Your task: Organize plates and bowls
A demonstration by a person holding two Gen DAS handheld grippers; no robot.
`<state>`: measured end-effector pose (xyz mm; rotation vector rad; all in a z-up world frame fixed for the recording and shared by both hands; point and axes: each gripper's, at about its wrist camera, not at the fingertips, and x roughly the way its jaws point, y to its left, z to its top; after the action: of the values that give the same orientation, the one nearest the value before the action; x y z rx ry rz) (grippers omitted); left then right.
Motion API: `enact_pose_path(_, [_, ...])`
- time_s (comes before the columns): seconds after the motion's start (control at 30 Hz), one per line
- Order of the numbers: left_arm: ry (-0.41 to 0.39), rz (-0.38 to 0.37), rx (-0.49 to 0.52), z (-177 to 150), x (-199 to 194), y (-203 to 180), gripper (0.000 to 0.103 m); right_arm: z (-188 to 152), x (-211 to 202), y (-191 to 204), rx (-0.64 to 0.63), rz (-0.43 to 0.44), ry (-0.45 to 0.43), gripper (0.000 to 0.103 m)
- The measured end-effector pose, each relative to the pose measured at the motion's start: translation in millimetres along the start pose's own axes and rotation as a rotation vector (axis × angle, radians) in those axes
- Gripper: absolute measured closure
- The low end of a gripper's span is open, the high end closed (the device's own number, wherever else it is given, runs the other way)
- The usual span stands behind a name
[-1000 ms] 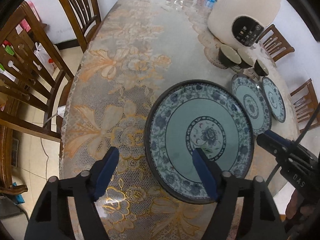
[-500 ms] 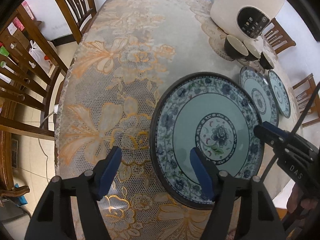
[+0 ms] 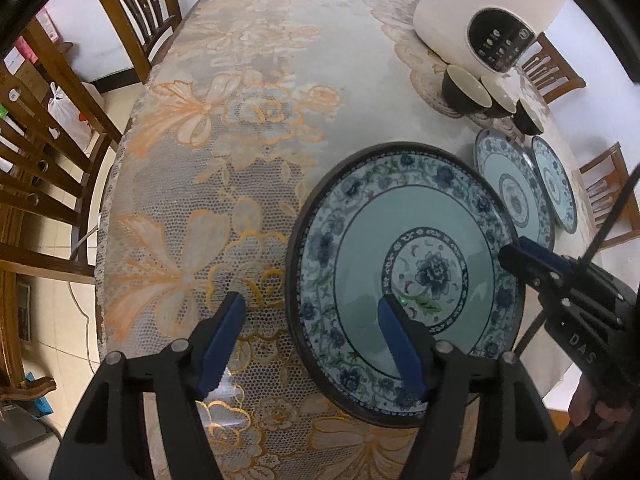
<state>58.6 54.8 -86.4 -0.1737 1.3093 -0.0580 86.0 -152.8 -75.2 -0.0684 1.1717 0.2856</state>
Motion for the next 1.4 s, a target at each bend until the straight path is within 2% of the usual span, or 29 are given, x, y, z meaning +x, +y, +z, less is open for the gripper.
enact_pose_path(0.13, [-0.002,-0.023,0.025,-1,0,-7,0.044,0,0,-1,0.004,0.005,-0.004,0.084])
enact_pose_path(0.2, [0.001,-0.008,0.035,-2,-1,-10,0.047,-1,-1,0,0.003,0.011,-0.01,0.084])
enact_pose_path(0.37, [-0.009,-0.003,0.011,-7,-7,-3,0.048,-4,3,0,0.015,0.031,0.02,0.084])
enact_pose_path(0.83, [-0.009,0.015,-0.054,-24,-19,30,0.048,-14,4,26,-0.02,0.08,0.031,0.084])
enact_pose_path(0.93, [-0.025,0.023,-0.055,-25,-24,33,0.048,-16,1,24,0.006,0.08,0.018,0.082])
enact_pose_path(1.0, [-0.03,0.026,-0.054,-26,-26,35,0.048,-18,-3,21,0.031,0.079,0.004,0.075])
enact_pose_path(1.4, [-0.089,0.016,-0.01,-31,-51,33,0.048,-43,-33,4,0.16,0.068,-0.078,0.075])
